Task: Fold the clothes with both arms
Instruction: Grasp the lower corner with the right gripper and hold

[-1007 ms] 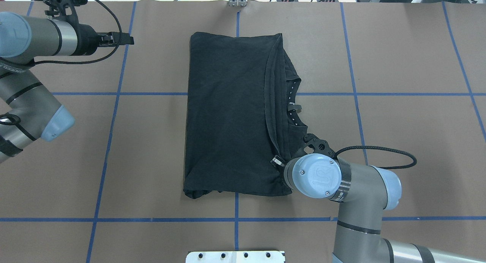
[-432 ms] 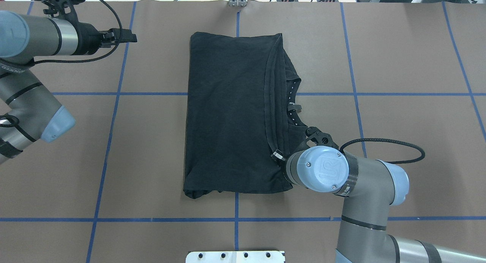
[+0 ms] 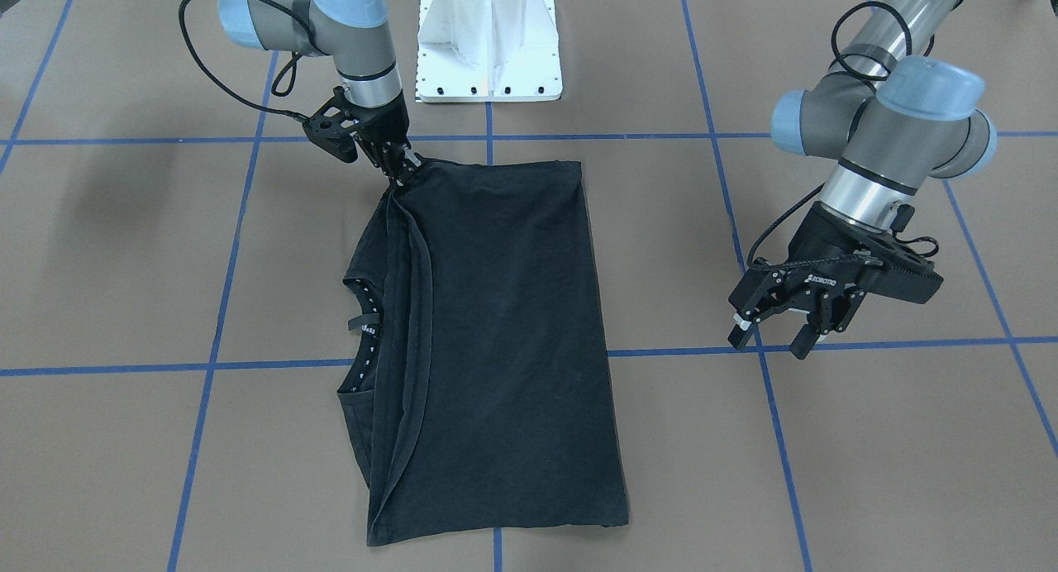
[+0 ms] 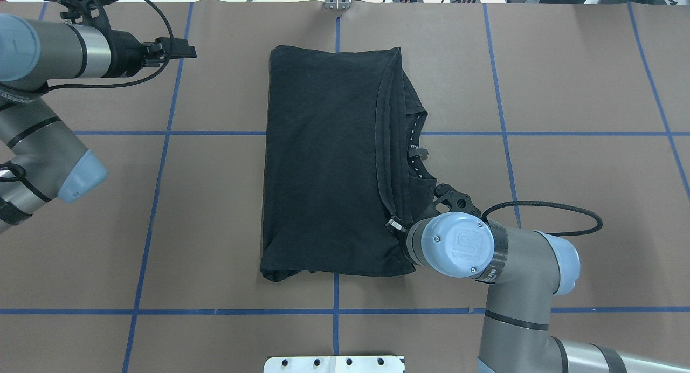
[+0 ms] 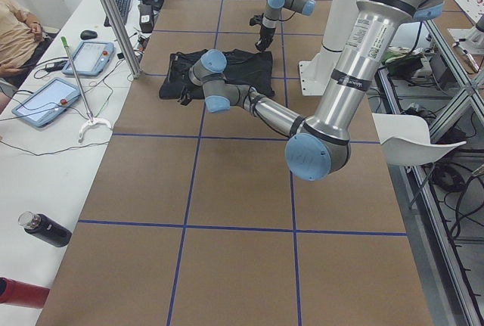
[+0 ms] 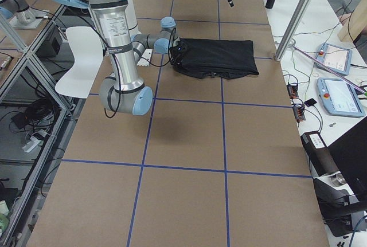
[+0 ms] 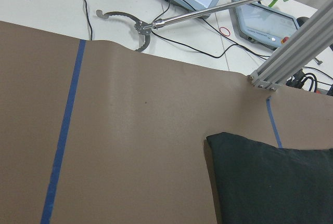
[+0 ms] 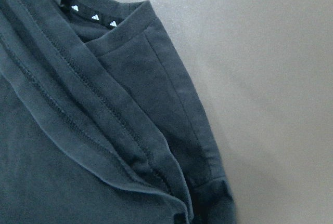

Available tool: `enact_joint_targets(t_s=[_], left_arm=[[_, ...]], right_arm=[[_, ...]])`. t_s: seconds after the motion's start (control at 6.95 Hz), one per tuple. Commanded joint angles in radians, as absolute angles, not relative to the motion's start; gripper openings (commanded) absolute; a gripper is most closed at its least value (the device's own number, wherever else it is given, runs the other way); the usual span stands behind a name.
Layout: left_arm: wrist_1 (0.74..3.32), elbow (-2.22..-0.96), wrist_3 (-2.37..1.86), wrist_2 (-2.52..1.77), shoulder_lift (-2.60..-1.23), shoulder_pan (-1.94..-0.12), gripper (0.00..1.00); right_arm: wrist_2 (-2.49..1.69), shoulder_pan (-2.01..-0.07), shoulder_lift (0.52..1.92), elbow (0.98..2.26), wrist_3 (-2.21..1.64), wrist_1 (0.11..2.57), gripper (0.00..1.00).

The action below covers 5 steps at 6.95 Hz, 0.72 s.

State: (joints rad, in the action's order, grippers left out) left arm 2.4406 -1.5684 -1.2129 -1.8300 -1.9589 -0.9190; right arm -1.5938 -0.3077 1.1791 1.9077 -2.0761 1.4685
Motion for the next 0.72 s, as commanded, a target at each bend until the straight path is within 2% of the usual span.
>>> enact_joint_targets(t_s=[0.0,0.29,0.58], left_arm=[[2.453,-1.569,-1.277,-1.832,-1.959,-0.916,1.0],[2.467,-1.639,-1.474,-1.824,-1.956,-0.84,1.0],[2.516,-1.763,-1.685,-1.72,-1.881,-0.708,1.0]], right_arm=[[-1.6,-0.308,1.175,1.914,-2.077,1.47,0.0],[-1.605,-0.316,1.175,1.919,-2.074,1.47,0.0],[-1.629,-0.322,1.192,1.948,-2.074,1.471,0.0]])
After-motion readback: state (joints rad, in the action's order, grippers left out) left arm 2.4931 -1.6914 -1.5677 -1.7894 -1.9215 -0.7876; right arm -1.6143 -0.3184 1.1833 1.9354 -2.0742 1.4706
